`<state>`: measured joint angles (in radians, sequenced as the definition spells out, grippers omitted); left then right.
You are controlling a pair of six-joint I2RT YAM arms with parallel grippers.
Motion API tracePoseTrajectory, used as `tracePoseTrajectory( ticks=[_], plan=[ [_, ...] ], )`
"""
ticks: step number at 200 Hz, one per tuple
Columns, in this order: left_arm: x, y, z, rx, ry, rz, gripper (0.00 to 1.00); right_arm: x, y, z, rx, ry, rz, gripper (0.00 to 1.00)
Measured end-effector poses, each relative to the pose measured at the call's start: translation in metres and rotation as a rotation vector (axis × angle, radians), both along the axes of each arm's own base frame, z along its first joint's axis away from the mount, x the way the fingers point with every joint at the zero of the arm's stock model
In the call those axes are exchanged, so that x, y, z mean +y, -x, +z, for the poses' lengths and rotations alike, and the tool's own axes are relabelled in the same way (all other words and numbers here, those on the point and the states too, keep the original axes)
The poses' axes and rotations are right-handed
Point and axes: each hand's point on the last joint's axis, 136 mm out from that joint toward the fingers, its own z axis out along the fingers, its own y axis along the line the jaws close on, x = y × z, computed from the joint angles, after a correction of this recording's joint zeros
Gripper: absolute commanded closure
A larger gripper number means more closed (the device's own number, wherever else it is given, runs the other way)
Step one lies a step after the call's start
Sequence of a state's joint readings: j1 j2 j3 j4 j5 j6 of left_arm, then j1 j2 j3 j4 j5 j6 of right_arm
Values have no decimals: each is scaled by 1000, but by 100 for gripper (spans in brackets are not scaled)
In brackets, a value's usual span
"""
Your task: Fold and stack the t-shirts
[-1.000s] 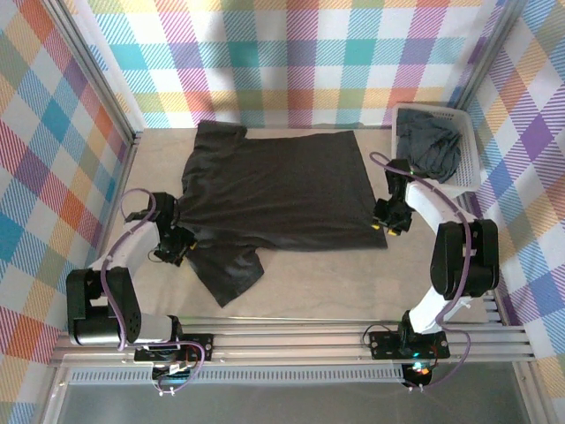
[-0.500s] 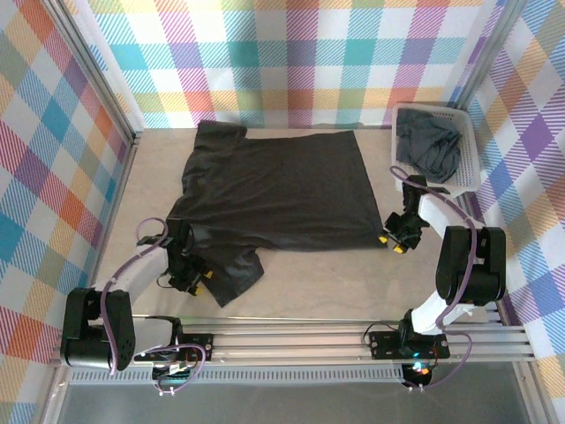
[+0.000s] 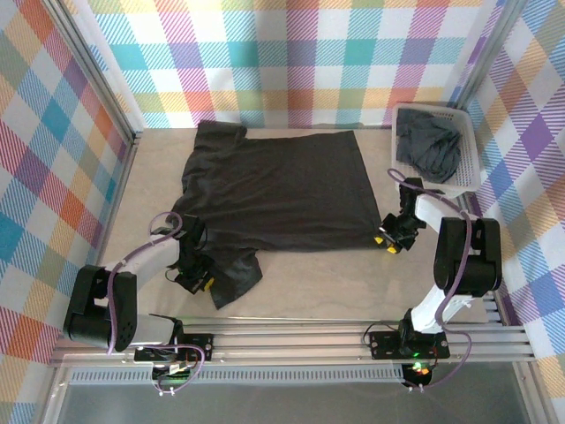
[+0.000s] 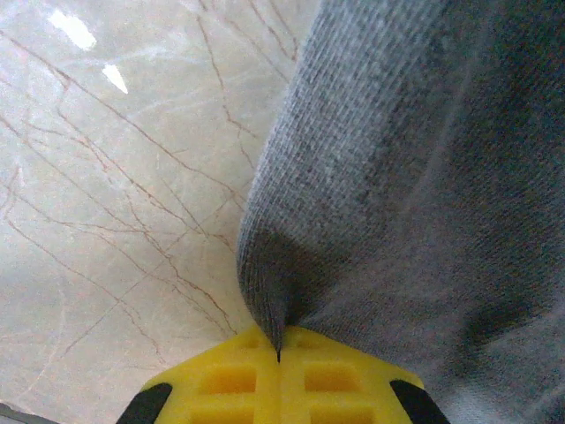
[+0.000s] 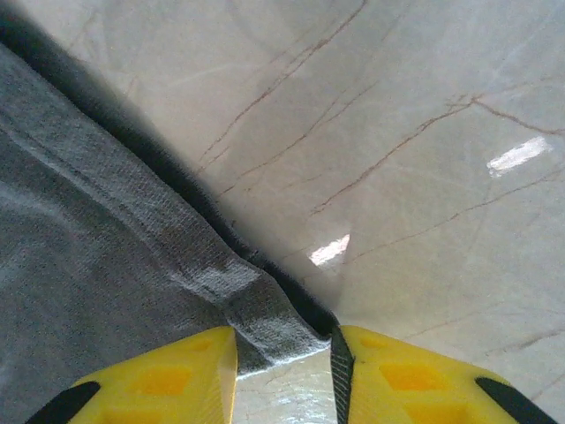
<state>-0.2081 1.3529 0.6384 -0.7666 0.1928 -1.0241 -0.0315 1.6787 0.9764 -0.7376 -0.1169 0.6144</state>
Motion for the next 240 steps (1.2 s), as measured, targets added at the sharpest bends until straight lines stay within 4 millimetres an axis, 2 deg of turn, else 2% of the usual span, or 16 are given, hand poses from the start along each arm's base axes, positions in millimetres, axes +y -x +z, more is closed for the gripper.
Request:
tracePoseTrajectory(
  ticks=[33,54,93,150,169,192,217,226,240],
  plan=[
    [-2,-2,3,-21,12,-18,100,2,0,-7,13,-11,-23,85],
    [-7,-4,11,-58,36,-34,100,3,-5,-5,7,-21,-25,100],
    [-6,10,30,-80,48,-43,100,0,-3,-2,-10,2,-30,100],
    [-3,42,52,-80,75,-54,100,0,36,41,-102,35,-45,100],
    [-4,52,59,-84,91,-72,100,2,47,45,-100,42,-36,100],
    [-3,61,63,-85,96,-85,100,6,61,42,-66,44,-21,100],
    [-3,54,69,-118,89,-88,100,7,68,39,-40,43,-17,100],
    [-4,45,77,-144,83,-87,100,7,68,40,-39,43,-17,100],
    [-6,18,95,-210,70,-87,100,7,64,44,-38,42,-9,100]
  ],
)
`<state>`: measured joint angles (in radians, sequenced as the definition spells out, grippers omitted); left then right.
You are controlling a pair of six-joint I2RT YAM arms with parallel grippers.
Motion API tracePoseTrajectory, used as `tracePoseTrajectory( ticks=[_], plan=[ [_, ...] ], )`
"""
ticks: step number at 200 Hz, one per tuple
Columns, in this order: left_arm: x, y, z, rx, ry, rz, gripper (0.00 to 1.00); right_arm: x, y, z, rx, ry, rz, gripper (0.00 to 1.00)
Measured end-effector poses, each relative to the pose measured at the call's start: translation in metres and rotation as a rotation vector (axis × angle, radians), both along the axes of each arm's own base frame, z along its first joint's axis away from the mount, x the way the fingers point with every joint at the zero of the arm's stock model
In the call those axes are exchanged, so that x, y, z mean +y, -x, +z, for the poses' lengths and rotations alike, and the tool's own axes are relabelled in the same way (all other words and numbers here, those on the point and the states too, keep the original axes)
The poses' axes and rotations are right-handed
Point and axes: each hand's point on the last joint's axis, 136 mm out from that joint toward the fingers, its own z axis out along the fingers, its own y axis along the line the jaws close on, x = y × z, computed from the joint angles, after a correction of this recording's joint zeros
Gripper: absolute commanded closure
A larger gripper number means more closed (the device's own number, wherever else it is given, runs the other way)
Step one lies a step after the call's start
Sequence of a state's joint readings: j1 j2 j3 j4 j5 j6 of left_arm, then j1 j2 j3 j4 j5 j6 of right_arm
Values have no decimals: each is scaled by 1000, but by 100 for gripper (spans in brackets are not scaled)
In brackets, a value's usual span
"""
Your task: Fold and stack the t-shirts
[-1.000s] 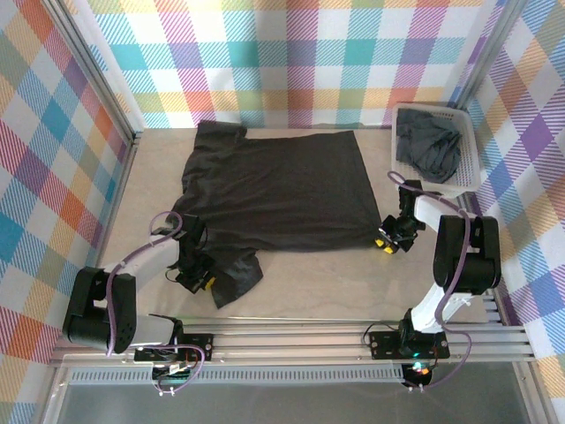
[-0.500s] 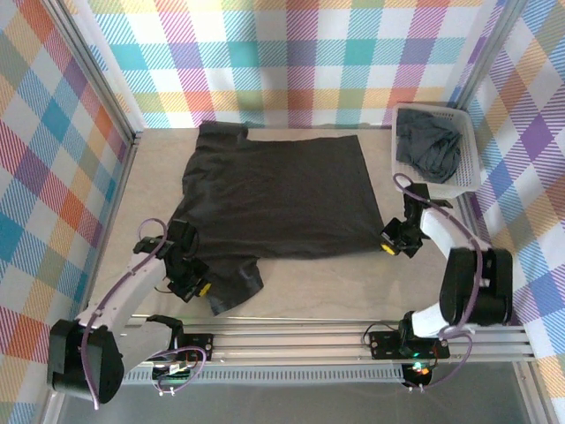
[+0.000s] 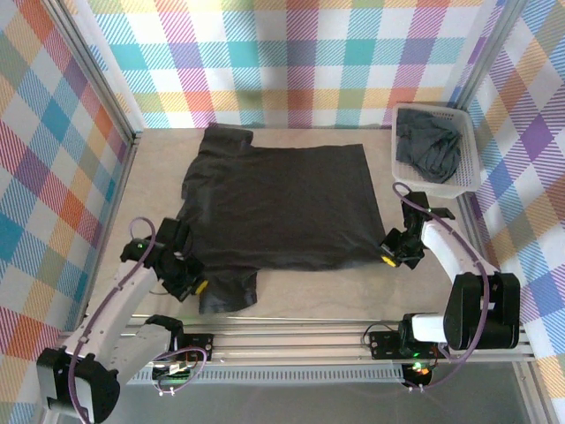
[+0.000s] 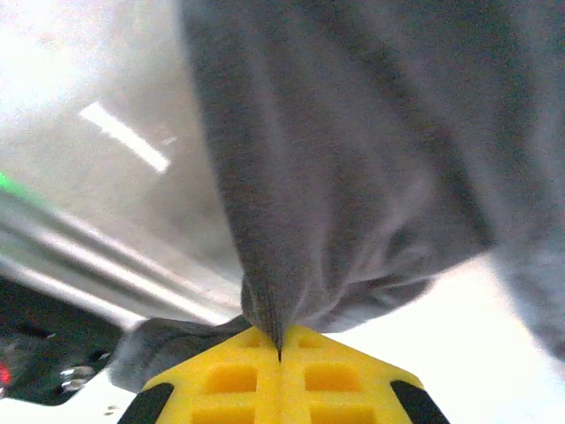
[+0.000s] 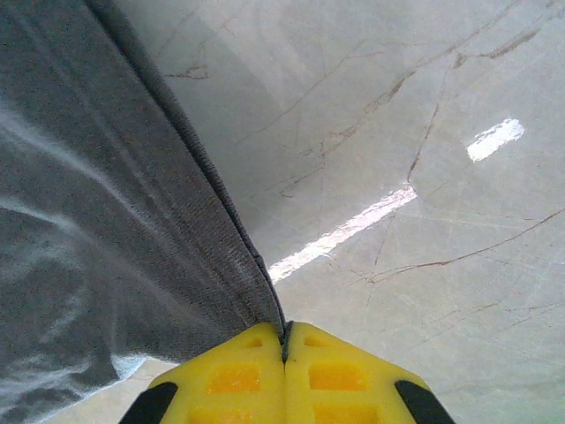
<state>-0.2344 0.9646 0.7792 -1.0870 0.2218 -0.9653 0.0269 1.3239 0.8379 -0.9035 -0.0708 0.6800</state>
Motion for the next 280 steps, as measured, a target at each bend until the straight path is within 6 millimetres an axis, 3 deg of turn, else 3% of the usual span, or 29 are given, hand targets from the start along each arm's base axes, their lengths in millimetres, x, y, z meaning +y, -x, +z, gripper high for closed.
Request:
tracePoseTrajectory(
  ticks=[40,84,122,173,280],
  plan=[
    [-9,-94,43,-165,8,39,100,5,-44,25,-49,-20,17,100],
    [4,-185,50,-225,5,93,100,4,-97,40,-78,-9,15,100],
    [17,-240,61,-282,-3,107,100,2,-135,43,-90,10,12,100],
    [25,-272,58,-300,-18,94,100,0,-157,34,-73,26,10,100],
    [38,-282,36,-259,-35,92,100,-3,-175,13,-23,49,10,100]
  ],
)
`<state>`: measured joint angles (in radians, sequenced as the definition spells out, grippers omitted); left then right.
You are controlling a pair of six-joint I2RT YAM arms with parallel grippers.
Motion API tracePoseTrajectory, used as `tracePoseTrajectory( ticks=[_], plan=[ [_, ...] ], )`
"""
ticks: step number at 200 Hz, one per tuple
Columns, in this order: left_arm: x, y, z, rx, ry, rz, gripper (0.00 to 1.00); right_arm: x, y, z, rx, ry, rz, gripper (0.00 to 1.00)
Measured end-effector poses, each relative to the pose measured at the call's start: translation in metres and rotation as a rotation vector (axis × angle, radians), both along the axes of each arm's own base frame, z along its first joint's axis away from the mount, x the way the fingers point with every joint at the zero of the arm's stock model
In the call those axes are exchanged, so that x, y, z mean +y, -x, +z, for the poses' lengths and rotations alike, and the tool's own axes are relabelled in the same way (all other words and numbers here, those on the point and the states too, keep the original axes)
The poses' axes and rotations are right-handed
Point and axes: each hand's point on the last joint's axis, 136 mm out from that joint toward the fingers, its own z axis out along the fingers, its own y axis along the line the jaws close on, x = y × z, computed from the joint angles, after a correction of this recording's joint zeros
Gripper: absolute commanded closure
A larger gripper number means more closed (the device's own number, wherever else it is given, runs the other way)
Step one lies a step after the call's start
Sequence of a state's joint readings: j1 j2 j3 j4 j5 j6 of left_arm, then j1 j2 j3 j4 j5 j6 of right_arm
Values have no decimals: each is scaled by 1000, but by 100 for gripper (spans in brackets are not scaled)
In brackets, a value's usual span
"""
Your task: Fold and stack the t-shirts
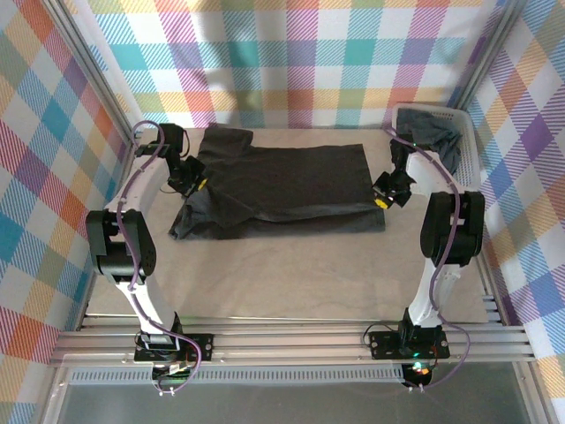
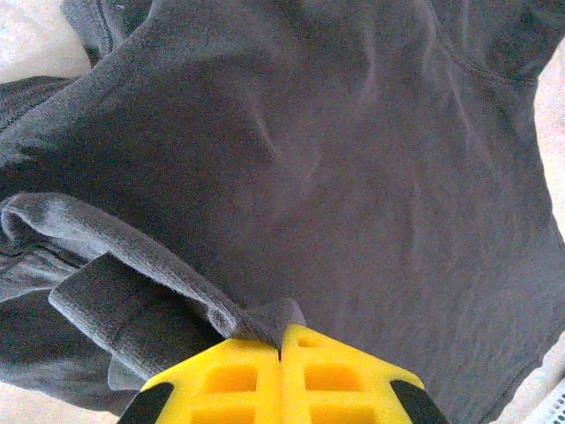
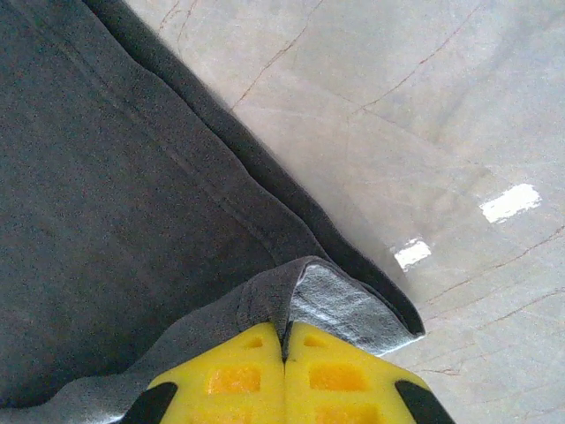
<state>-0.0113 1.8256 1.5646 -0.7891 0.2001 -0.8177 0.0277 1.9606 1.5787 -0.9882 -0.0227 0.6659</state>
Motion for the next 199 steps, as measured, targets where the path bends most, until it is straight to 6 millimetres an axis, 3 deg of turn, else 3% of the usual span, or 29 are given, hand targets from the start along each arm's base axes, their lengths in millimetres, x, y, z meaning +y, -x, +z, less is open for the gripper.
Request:
tracePoseTrajectory(
  ticks=[39,44,52,60,68,75,97,114,145,177,199],
  plan=[
    [2,-1,-5,10,-2,-1,100,2,-9,-1,-7,-12,2,100],
    [2,-2,-6,10,-3,-2,100,3,-10,-1,-9,-13,2,96],
    [4,-3,-9,13,-4,-1,85,3,-13,-1,-11,-16,4,86],
    [6,-5,-12,17,-8,-5,62,3,-16,-1,-16,-16,8,77],
    [8,-6,-15,22,-12,-3,49,3,-19,-1,-24,-13,22,69],
    [11,-6,-16,24,-16,0,44,3,-20,-1,-30,-12,29,63],
    [24,0,-13,21,-40,27,43,3,-20,4,-56,-10,46,51],
    [38,27,-13,33,-52,64,44,2,-8,9,-74,-9,54,49],
    [56,91,-23,81,-54,136,46,2,33,11,-65,-16,54,47],
    [63,144,-74,230,-6,228,43,5,69,-11,-14,-50,50,44],
    [66,157,-93,269,39,304,42,0,79,-28,9,-93,16,44]
  ],
)
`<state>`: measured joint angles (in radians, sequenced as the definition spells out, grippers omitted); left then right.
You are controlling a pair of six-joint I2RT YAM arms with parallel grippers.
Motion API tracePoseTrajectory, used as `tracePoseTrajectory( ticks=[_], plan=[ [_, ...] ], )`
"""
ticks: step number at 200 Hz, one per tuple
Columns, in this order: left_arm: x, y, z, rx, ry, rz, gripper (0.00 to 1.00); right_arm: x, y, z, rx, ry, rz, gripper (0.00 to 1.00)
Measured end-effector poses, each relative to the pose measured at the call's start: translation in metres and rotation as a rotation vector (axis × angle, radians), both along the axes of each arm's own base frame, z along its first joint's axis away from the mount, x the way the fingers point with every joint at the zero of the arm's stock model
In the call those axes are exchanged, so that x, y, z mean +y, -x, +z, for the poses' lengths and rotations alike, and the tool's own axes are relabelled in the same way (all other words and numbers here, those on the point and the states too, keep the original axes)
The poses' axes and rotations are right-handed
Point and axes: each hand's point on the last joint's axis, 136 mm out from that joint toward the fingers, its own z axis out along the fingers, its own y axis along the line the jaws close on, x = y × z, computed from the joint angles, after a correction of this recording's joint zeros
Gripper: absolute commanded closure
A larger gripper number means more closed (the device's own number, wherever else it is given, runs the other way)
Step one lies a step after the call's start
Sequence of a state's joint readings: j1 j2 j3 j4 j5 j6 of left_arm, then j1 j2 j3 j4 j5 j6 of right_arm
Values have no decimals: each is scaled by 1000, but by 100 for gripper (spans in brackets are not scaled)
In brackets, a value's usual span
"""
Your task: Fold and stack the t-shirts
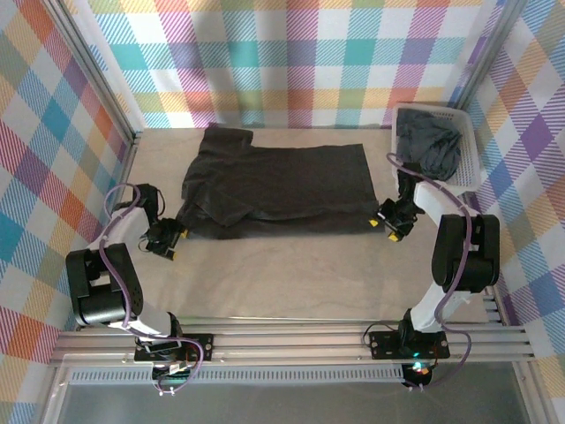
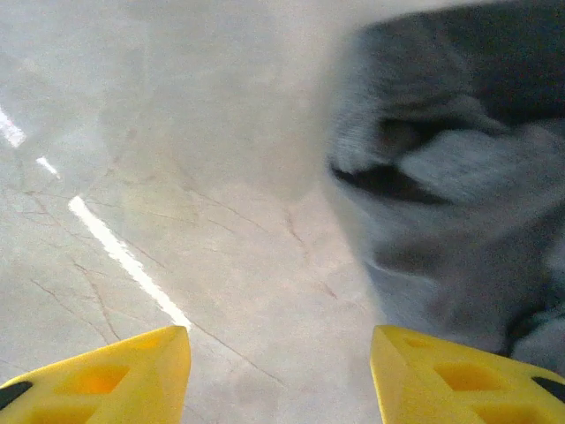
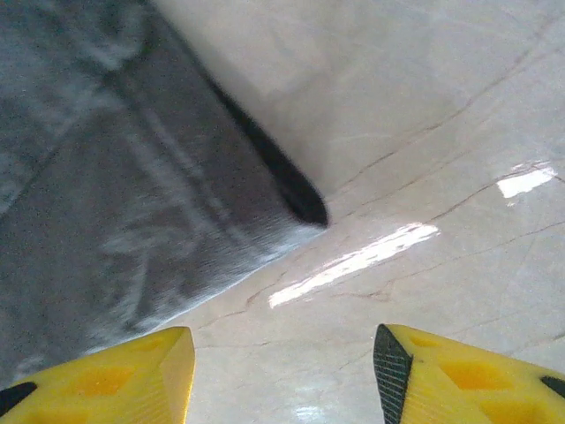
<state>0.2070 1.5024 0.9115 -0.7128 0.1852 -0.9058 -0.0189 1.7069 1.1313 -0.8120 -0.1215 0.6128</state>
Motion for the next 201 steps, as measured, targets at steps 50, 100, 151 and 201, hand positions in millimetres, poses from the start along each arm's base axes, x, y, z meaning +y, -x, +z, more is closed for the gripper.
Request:
tracePoseTrajectory(
  ticks=[50,100,151,201],
  plan=[
    [2,-32,1,-128,34,97,42,-4,-13,-13,-20,-64,-38,47],
    [5,-49,3,-190,40,122,44,5,-22,-26,-5,-126,-63,55],
    [3,-53,-19,-154,55,117,91,7,-21,-33,29,-139,-116,92],
    [12,-45,-22,-115,-22,67,100,4,-28,-31,11,-106,-122,100]
  ],
)
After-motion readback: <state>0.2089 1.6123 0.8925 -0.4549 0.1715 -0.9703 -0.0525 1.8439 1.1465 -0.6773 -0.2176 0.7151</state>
